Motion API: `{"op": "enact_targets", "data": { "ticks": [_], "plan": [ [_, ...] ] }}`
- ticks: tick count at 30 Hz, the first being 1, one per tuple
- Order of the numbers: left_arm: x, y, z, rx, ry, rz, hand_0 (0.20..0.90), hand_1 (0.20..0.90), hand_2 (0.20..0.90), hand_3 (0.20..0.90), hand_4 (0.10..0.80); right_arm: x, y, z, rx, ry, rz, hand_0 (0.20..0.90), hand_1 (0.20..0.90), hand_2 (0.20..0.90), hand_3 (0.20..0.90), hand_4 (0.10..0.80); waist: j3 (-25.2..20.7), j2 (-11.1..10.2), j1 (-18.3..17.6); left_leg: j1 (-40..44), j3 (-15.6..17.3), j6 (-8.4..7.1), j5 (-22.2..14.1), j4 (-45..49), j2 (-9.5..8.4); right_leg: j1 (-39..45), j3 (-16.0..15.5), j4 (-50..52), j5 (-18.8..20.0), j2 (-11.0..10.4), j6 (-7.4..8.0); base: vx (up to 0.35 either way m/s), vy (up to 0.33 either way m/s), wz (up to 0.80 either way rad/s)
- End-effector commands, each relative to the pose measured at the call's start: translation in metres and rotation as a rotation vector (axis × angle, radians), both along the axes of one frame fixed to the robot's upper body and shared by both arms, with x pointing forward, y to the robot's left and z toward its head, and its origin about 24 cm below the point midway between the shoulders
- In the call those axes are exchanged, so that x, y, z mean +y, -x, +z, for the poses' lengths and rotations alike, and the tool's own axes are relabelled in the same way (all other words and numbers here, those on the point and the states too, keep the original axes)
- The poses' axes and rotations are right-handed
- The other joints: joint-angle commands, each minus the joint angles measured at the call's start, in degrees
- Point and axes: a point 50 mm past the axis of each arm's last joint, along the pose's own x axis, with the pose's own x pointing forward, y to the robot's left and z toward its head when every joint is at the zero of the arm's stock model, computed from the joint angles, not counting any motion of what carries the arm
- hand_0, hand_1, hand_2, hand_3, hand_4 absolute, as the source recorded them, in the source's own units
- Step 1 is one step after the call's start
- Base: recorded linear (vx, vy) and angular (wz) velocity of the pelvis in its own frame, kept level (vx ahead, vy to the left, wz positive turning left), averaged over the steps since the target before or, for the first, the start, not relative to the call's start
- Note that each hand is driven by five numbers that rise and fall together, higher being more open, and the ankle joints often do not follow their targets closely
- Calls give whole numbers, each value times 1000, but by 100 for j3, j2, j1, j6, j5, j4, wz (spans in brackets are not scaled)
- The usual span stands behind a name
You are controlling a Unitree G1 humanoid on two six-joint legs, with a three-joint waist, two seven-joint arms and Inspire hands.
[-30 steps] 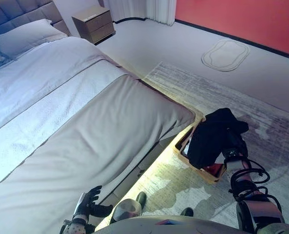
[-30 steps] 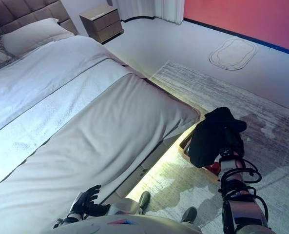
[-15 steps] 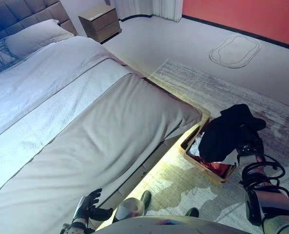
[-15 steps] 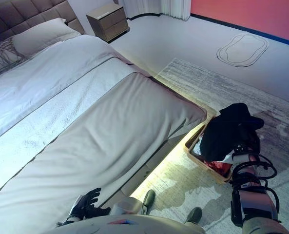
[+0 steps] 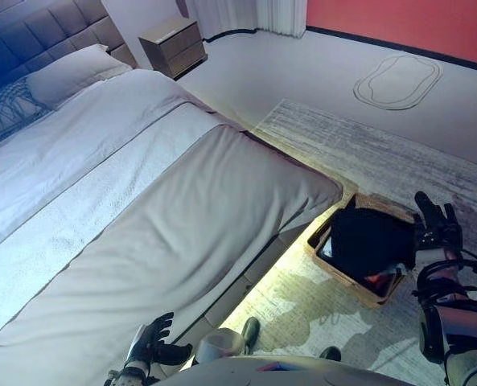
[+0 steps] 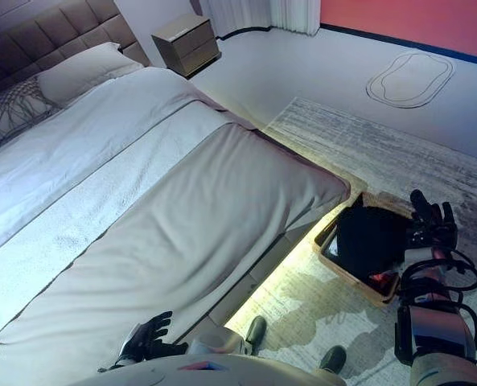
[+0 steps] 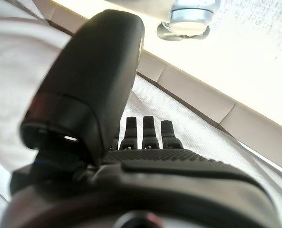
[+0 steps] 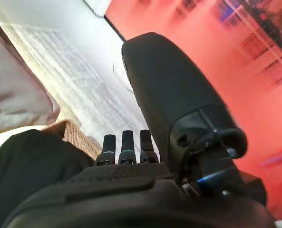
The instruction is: Pick up the clothes from the bed and place them into the basket
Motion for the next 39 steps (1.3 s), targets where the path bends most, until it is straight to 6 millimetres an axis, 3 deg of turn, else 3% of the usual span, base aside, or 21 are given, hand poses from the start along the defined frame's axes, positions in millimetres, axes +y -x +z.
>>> {"op": "enact_targets", "data": {
  "ticks": [1,8,13,15,19,20,25,29,34,39],
  "plan": [
    [16,1,2,16,-38,-13,900,900,900,900,800,-8,-34,66,-209,182,98,900,900,900,900,800,-220,-296,89,-577,-18,-357,336,-97,-223,550,-377,394,-694,19,108,-37,6,0],
    [17,0,2,30,-22,-4,900,900,900,900,800,-1,-34,54,-200,139,116,900,900,900,900,800,-220,-342,76,-580,32,-360,326,-109,-194,557,-361,337,-674,45,113,-23,-4,0],
    [20,-4,4,3,-40,-9,900,900,900,900,800,18,-28,25,-174,58,137,900,900,900,900,800,-221,-421,19,-577,112,-354,307,-127,-155,526,-315,306,-645,78,127,-52,-16,-1],
    [20,-9,6,-21,-49,-28,900,900,900,900,800,31,-20,2,-132,15,145,900,900,900,900,800,-205,-468,-34,-566,161,-343,289,-133,-130,512,-274,301,-635,97,134,-72,-23,-2],
    [12,-17,8,-65,-48,-52,900,900,900,900,800,58,30,-66,69,-58,185,900,900,900,900,800,-187,-584,-165,-500,279,-278,241,-150,-70,486,-144,302,-605,146,146,-67,-21,-6],
    [12,-17,8,-64,-49,-52,900,900,900,900,800,58,30,-66,70,-58,185,900,900,900,900,800,-192,-587,-162,-499,281,-278,240,-150,-69,486,-141,301,-605,146,146,-48,-13,-13],
    [1,-31,8,-91,-44,-83,900,900,900,900,800,99,104,-131,384,-119,311,900,900,900,900,800,-186,-762,-476,-352,499,-179,188,-188,12,463,104,272,-524,223,161,-71,-9,-16],
    [-5,-39,8,-99,-32,-69,900,900,900,900,800,120,145,-155,642,-95,496,900,900,900,900,800,-216,-863,-758,-214,724,-122,92,-188,76,427,365,280,-499,267,179,-75,32,-26],
    [-11,-46,5,-64,-2,-55,900,900,900,900,800,138,182,-171,914,-106,649,900,900,900,900,800,-235,-964,-1024,-25,995,-62,-14,-188,151,422,652,337,-506,320,184,-74,30,-34],
    [-11,-50,3,-26,-5,-53,900,900,900,900,800,147,199,-177,1026,-161,731,900,900,900,900,800,-280,-1025,-1229,181,1149,5,-126,-188,159,447,882,412,-543,355,185,-30,33,-32]
  ]
}}
